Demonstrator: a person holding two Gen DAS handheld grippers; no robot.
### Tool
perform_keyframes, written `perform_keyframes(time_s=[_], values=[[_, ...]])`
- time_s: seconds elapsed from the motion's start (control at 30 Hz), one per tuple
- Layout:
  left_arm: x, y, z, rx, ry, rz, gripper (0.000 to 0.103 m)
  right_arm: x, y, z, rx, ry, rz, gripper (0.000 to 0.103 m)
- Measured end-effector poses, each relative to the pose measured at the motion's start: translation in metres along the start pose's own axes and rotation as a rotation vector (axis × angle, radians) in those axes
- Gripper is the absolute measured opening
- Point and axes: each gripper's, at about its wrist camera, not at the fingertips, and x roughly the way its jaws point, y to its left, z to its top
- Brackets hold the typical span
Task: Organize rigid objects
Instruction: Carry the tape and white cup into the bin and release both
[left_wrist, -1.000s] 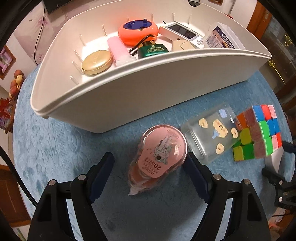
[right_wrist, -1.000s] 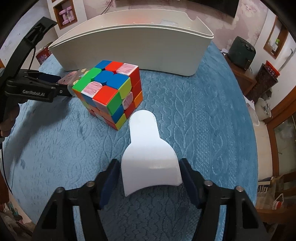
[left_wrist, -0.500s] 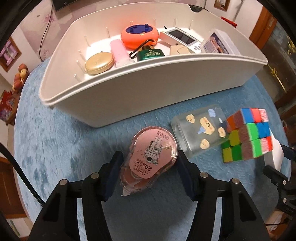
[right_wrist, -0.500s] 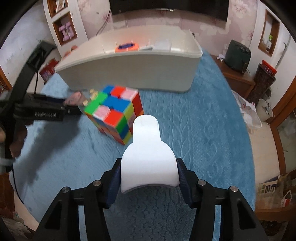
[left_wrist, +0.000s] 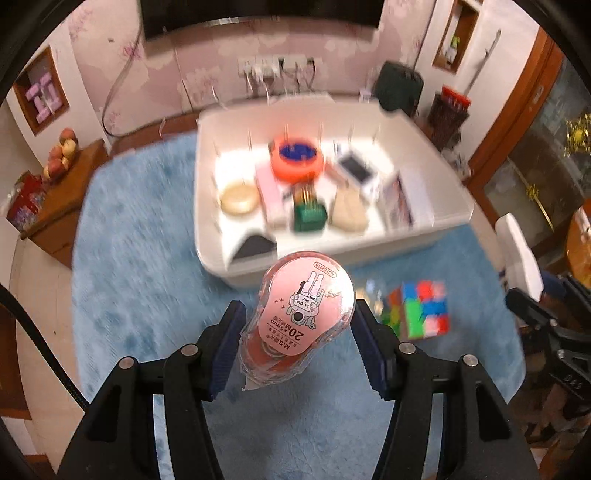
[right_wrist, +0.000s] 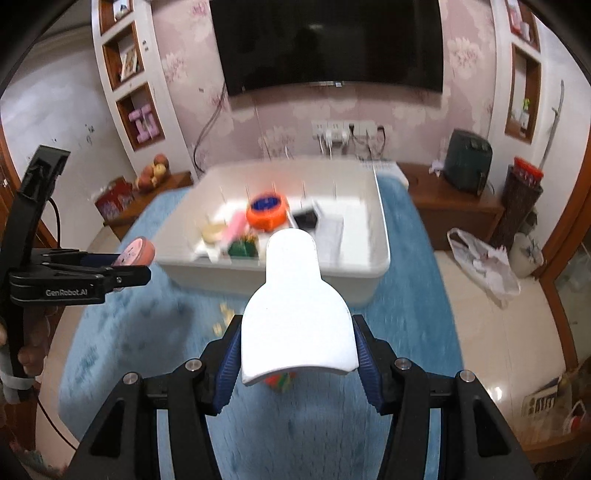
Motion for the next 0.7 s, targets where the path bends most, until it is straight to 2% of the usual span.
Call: perform_keyframes(time_s=[0.17, 0.27, 0.37, 0.53, 0.7], values=[[-0.036, 0.003, 0.046, -0.003, -0.092, 0.019, 0.062, -0.005, -0.001, 0.047, -0.034, -0.062, -0.051, 0.056], [-0.046, 0.003, 0.07, 0.0, -0.127, 0.05, 0.062, -0.001, -0.005, 0.08, -0.042, -0.074, -0.078, 0.056], [-0.049, 0.006, 0.092, -0.016, -0.15, 0.051, 0.062, 0.006, -0.01, 0.109, -0.038, -0.073, -0.098, 0.056], [-0.039, 0.009, 0.122, -0.034, -0.177, 0.078, 0.062, 0.033, -0.019, 0.148, -0.02, -0.056, -0.098, 0.056], [-0.002, 0.017, 0.144, -0.075, -0.151, 0.091, 0.062, 0.083, -0.028, 0.171, -0.002, 0.003, -0.099, 0.056]])
